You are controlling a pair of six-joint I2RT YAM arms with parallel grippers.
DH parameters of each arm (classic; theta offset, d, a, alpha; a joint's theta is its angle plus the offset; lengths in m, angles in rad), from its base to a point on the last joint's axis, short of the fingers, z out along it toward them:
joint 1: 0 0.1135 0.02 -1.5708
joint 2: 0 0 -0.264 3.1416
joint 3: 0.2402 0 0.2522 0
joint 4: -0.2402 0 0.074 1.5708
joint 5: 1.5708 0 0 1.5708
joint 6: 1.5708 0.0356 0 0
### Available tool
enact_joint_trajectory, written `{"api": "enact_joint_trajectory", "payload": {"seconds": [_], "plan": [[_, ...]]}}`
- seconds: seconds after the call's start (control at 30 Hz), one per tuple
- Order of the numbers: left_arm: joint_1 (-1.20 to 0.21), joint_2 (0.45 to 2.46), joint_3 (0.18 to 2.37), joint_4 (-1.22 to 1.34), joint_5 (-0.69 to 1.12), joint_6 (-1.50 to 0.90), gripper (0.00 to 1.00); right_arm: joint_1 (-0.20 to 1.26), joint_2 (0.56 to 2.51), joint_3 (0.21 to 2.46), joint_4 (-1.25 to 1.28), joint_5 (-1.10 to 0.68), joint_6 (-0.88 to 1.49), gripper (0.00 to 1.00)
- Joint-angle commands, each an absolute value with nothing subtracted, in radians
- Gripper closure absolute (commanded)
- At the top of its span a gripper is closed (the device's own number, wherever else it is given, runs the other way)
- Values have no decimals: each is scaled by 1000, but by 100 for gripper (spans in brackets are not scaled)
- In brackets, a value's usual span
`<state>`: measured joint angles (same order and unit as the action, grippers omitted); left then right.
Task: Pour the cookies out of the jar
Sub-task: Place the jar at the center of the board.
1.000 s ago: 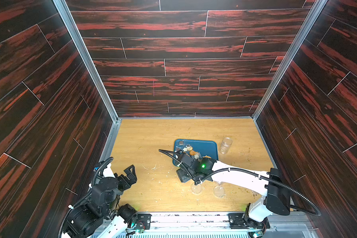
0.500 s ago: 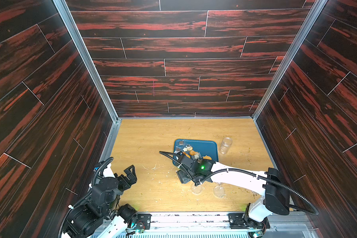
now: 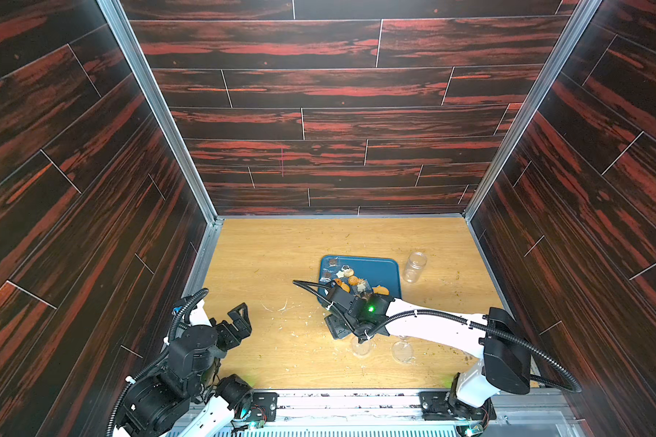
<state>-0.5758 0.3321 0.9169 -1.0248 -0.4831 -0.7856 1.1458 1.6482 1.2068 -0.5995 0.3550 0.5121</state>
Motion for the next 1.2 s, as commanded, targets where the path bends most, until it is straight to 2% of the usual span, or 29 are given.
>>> {"api": "enact_joint_trajectory", "payload": {"seconds": [0.0, 0.63, 0.67, 0.73, 0.77, 1.17], "plan": [[-572, 321, 924, -1051, -500, -801, 0, 1153, 1672, 1198, -599, 358, 538, 27], [-572, 311, 916, -1054, -499, -823, 0, 1152, 1655, 1184, -609, 370, 552, 15], [-572, 311, 914, -1053, -499, -822, 0, 1152, 1653, 1181, -609, 371, 552, 11], [-572, 311, 916, -1051, -499, -823, 0, 1152, 1651, 1181, -611, 373, 554, 9], [-571, 310, 915, -1050, -498, -822, 0, 1153, 1651, 1183, -611, 374, 554, 4], [-572, 305, 909, -1050, -500, -818, 0, 1153, 1650, 1203, -620, 383, 558, 1]]}}
